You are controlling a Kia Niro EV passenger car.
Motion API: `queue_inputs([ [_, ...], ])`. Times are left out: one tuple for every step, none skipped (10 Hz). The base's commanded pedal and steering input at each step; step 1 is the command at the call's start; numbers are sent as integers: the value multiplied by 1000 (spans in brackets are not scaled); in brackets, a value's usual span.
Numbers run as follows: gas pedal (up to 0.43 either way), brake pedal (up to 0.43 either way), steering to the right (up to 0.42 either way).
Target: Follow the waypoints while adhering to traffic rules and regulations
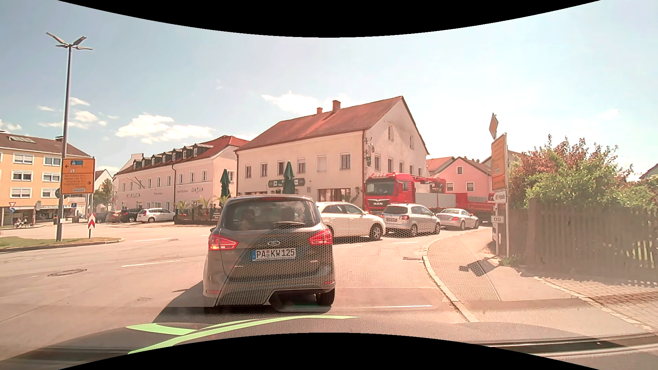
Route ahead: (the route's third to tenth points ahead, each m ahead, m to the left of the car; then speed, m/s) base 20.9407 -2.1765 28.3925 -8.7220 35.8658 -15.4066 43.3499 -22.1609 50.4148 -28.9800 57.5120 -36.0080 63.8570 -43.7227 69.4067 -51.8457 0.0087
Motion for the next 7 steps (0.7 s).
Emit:
queue_inputs([
  [0, 226, 27],
  [0, 226, 27],
  [0, 226, 27],
  [0, 226, 27],
  [0, 226, 27],
  [0, 226, 27],
  [0, 226, 27],
])
